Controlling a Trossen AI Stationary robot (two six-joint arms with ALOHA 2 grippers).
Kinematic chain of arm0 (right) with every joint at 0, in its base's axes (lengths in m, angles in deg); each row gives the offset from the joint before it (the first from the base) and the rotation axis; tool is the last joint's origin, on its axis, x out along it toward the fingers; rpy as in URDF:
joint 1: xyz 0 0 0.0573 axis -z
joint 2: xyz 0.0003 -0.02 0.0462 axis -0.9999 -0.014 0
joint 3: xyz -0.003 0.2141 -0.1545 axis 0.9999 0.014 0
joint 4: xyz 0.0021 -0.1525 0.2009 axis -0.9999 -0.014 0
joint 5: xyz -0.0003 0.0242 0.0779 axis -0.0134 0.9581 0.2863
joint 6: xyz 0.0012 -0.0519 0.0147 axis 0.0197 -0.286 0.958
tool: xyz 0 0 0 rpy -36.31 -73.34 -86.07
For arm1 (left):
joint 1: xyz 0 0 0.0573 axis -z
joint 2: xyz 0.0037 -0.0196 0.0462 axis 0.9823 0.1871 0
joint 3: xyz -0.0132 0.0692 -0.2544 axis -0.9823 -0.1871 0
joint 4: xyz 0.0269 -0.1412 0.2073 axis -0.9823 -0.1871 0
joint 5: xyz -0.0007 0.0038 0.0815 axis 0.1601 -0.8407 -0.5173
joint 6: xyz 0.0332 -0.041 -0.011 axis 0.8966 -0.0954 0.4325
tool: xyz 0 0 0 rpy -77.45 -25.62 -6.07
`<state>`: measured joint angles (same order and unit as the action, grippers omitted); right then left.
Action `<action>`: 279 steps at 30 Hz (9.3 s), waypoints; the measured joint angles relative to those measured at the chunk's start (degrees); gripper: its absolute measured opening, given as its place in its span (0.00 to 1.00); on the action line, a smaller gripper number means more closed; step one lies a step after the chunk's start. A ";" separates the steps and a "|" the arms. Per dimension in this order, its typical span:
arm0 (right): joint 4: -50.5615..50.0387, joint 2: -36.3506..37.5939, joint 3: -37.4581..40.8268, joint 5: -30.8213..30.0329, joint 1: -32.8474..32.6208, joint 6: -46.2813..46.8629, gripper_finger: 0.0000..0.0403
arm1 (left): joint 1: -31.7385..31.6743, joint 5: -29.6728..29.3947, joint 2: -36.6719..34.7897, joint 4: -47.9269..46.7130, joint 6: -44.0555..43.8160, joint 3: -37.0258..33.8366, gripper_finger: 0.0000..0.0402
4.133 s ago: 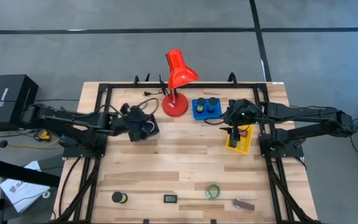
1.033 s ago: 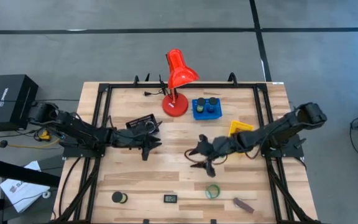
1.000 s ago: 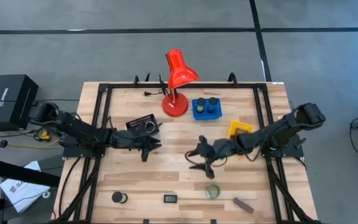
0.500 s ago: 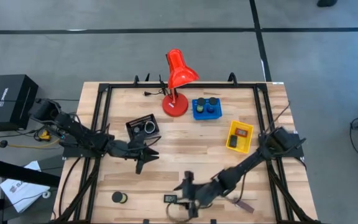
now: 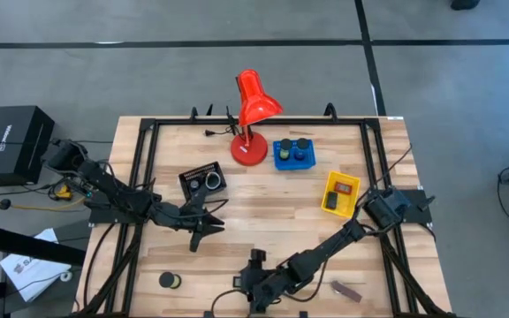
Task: Pick & Place Office items
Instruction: Put the black digital clock into the yellow basket, then put the light green hourglass into the blue basket
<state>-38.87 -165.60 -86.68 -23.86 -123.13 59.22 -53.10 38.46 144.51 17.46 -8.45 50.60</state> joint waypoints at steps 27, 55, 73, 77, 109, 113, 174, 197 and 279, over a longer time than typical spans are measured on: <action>-5.55 -2.37 0.00 5.34 0.62 4.24 0.62 | 0.55 0.00 0.00 0.13 0.00 0.00 0.23; -8.30 -2.26 0.18 14.52 2.60 -6.67 0.39 | 0.53 0.01 -0.02 0.20 0.00 0.00 0.23; -30.71 11.84 0.47 14.24 3.59 -5.91 0.35 | 0.53 0.02 -0.02 0.17 0.00 0.00 0.23; -42.72 18.55 0.35 6.67 3.21 -4.02 0.35 | 0.53 0.02 -0.02 0.17 0.00 0.00 0.23; -64.93 56.56 44.18 -2.01 10.86 39.82 0.40 | 1.89 0.02 -0.02 0.18 0.00 0.00 0.23; -58.64 58.68 49.48 3.38 14.17 44.81 0.40 | 1.89 0.02 -0.02 0.20 0.00 0.00 0.23; -39.30 49.81 33.25 6.63 -1.24 32.90 0.63 | 1.95 0.00 -0.02 0.20 0.02 0.00 0.23; -7.91 49.94 48.17 -8.92 -2.60 -1.90 0.63 | 4.00 -1.51 -0.02 6.36 0.59 0.02 0.23; 11.74 62.99 50.55 13.94 32.05 -40.92 0.63 | 22.74 15.31 -0.29 -73.52 -36.88 33.05 0.54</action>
<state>-27.12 -102.62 -36.13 -9.92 -91.08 18.30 -30.35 53.77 144.22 -56.06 -45.33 83.64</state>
